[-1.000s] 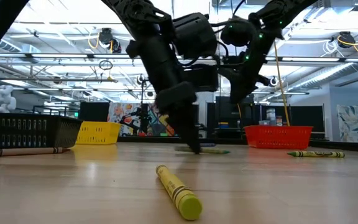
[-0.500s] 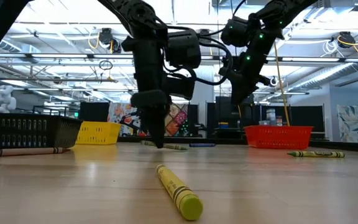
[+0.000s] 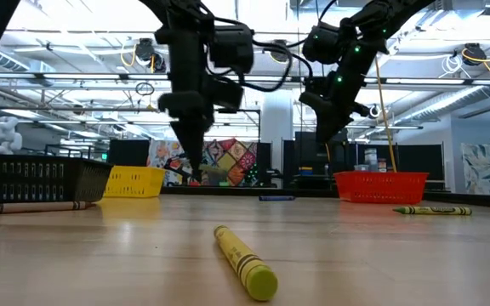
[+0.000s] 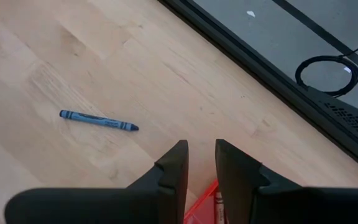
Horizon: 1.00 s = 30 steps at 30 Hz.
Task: Sort crayons
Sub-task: Put the green crayon into the yellow bin
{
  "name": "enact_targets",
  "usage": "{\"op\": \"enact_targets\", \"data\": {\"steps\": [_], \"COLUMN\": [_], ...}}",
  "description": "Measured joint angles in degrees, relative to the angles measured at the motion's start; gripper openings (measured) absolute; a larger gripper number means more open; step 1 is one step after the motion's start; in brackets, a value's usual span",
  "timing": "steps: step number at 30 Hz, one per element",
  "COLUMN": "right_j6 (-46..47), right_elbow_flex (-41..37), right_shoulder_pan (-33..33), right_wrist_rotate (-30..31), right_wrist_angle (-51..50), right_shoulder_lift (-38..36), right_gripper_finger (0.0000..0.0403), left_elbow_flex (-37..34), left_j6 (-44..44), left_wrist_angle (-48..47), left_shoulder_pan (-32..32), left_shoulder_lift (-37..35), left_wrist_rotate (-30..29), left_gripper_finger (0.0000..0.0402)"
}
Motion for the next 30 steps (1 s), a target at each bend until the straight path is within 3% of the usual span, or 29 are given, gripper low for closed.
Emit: {"op": "enact_targets", "data": {"steps": [13, 22, 30], "right_j6": [1.81, 1.97, 1.99], "right_elbow_flex": [0.0, 0.0, 0.0], "right_shoulder_pan": [0.0, 0.0, 0.0], "right_wrist_rotate": [-0.02, 0.0, 0.0], "right_wrist_angle": [-0.44, -0.38, -0.2], "right_shoulder_lift": [0.0, 0.0, 0.0], "right_gripper_finger": [0.0068, 0.0068, 0.0068], "left_elbow_flex": [-1.08, -11.62, -20.24], "left_j6": [1.89, 1.98, 3.71], "left_wrist_angle": [-9.53, -6.34, -0.81], "left_shoulder_pan": [8.84, 16.86, 22.47], "left_shoulder_lift": [-10.61, -18.14, -19.94], "left_wrist_rotate": [-4.11, -4.06, -3.95], "left_gripper_finger": [0.0008, 0.0008, 0.0008]}}
